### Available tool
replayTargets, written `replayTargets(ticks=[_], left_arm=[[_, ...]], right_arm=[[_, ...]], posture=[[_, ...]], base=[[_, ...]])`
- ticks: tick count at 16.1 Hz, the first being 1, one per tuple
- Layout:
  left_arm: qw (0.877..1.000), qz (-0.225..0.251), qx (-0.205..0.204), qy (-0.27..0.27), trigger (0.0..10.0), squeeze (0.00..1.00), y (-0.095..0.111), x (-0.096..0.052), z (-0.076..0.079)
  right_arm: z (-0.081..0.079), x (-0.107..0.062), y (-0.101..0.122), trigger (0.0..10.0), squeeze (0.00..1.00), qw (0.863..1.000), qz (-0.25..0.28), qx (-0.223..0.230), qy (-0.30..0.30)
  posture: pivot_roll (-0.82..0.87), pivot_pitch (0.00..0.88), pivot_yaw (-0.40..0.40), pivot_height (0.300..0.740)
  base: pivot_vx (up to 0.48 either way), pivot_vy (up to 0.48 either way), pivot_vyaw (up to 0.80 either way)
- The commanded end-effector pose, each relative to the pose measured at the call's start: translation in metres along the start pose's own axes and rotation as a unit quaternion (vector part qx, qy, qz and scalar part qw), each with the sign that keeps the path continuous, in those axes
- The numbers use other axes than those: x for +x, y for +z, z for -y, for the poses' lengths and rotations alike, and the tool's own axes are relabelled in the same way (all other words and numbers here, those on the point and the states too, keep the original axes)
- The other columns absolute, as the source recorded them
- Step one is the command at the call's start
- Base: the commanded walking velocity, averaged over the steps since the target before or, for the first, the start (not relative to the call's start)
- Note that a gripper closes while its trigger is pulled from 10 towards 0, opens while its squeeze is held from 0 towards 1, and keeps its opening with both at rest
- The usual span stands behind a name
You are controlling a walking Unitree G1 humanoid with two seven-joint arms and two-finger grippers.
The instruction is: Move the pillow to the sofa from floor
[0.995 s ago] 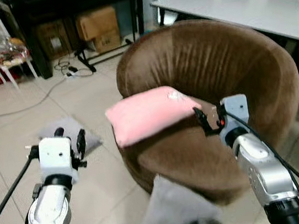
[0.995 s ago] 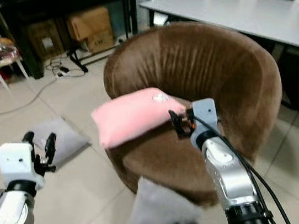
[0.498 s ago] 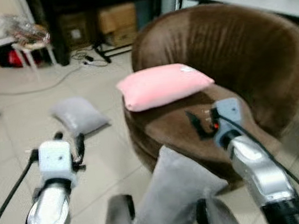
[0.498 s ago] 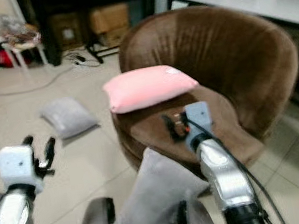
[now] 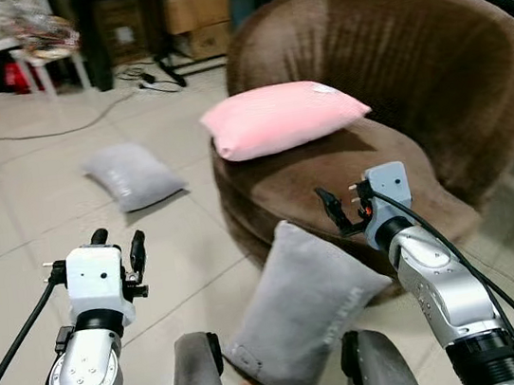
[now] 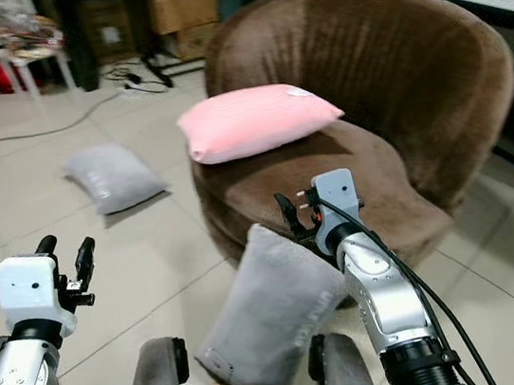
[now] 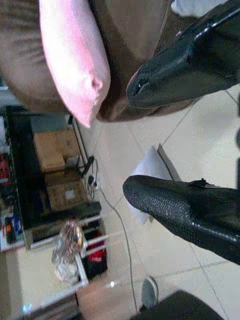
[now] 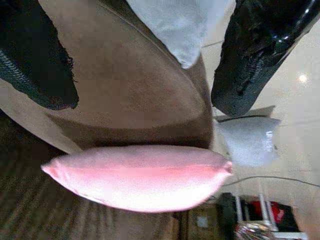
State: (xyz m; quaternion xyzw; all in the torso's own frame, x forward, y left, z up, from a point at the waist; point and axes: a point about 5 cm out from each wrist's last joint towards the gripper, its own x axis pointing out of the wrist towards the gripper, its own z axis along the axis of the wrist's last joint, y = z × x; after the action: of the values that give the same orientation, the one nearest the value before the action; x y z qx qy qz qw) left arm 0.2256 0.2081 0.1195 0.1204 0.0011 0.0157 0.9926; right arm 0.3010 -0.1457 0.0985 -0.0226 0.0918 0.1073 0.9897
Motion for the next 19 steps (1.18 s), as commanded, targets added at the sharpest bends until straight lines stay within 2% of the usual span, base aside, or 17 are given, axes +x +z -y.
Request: replayTargets(ticks=[1, 6, 8, 13, 19], left_arm=[[1.0, 0.008, 0.003, 0.002, 10.0, 0.03, 0.0029, 0.0, 0.0003], [1.0, 0.009, 0.008, 0.01, 10.0, 0.03, 0.0024, -0.0017, -0.0016], [1.0, 0.008, 0.01, 0.014, 10.0, 0.04, 0.0017, -0.0027, -0.0024], [1.0, 0.009, 0.012, 0.018, 10.0, 0.04, 0.0023, 0.0004, -0.0045], [1.0, 0.008, 0.017, 0.022, 10.0, 0.04, 0.0015, 0.0002, -0.0048]], right_arm=[[0.0048, 0.0027, 0.002, 10.0, 0.0, 1.0, -0.006, -0.01, -0.005], [0.0035, 0.0046, 0.0001, 10.0, 0.0, 1.0, -0.015, -0.009, -0.001], [0.003, 0.0049, -0.0012, 10.0, 0.0, 1.0, -0.016, 0.007, 0.0], [0.0033, 0.003, -0.005, 10.0, 0.0, 1.0, -0.021, 0.011, -0.003], [0.0098, 0.0042, -0.0038, 10.0, 0.0, 1.0, -0.023, -0.009, -0.016]], posture=[[0.07, 0.0, -0.072, 0.565], [0.07, 0.0, -0.077, 0.561], [0.08, 0.0, -0.082, 0.541], [0.07, 0.0, -0.073, 0.496], [0.08, 0.0, -0.082, 0.456]], base=[[0.0, 0.0, 0.0], [0.0, 0.0, 0.0], [0.0, 0.0, 0.0], [0.0, 0.0, 0.0], [0.0, 0.0, 0.0]])
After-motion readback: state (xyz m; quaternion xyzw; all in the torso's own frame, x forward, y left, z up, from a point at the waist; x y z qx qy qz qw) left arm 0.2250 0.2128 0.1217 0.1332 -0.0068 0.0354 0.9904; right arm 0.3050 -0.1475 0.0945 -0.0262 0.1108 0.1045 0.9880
